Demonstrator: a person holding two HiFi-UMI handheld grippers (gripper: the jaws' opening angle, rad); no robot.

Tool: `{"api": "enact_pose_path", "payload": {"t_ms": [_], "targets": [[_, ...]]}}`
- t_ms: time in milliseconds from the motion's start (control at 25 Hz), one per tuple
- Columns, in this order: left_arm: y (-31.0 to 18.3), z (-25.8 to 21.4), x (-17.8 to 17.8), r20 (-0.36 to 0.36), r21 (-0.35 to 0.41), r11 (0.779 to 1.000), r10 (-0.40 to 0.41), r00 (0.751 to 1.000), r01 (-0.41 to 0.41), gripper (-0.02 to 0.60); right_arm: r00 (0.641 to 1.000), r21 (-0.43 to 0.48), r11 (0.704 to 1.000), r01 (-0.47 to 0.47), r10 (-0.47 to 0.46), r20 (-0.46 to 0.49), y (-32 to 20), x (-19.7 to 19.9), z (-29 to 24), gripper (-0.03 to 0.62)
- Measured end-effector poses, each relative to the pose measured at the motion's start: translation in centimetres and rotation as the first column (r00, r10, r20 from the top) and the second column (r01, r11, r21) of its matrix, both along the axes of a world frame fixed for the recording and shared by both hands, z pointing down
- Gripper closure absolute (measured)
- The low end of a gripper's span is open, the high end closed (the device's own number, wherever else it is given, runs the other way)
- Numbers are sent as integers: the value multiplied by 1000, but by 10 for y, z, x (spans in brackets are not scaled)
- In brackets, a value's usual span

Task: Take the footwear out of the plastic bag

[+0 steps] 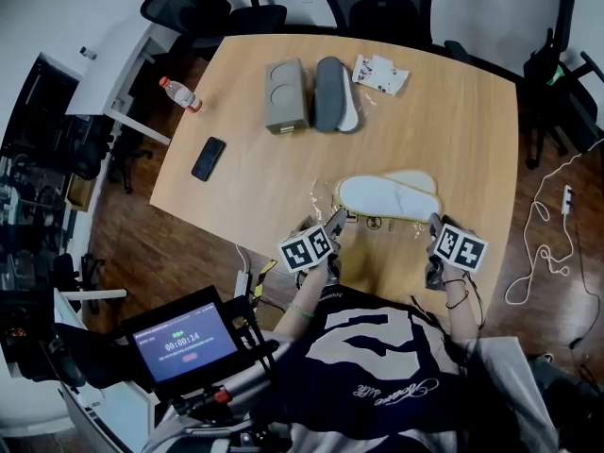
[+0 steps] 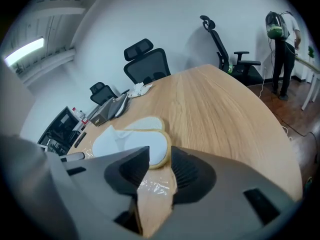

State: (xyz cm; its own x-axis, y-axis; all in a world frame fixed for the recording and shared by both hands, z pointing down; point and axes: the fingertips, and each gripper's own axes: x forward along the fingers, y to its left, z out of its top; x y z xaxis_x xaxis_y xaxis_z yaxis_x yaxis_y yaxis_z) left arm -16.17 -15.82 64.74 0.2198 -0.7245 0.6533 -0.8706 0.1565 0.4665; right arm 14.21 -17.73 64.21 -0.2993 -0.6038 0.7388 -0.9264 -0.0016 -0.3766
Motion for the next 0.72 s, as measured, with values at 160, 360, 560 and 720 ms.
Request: {"api": "enact_pose_path", "payload": {"t_ms": [160, 360, 560, 720], "targets": [[6, -15, -13, 107, 65, 997, -49, 993, 43, 166, 999, 37, 999, 15, -17, 45, 0, -4, -14, 464], [18, -31, -4, 73, 97, 992, -92, 993, 85, 167, 992, 92, 992, 84, -92, 86, 7, -16, -35, 464], [46, -48, 3, 94, 141, 981, -144, 985, 130, 170, 972, 160, 973, 168, -190, 139, 22, -30, -61, 464], [71, -65, 17, 15, 205, 961, -193, 981, 185, 252, 944, 202, 947, 249, -284, 168, 47, -41, -78, 464]]}}
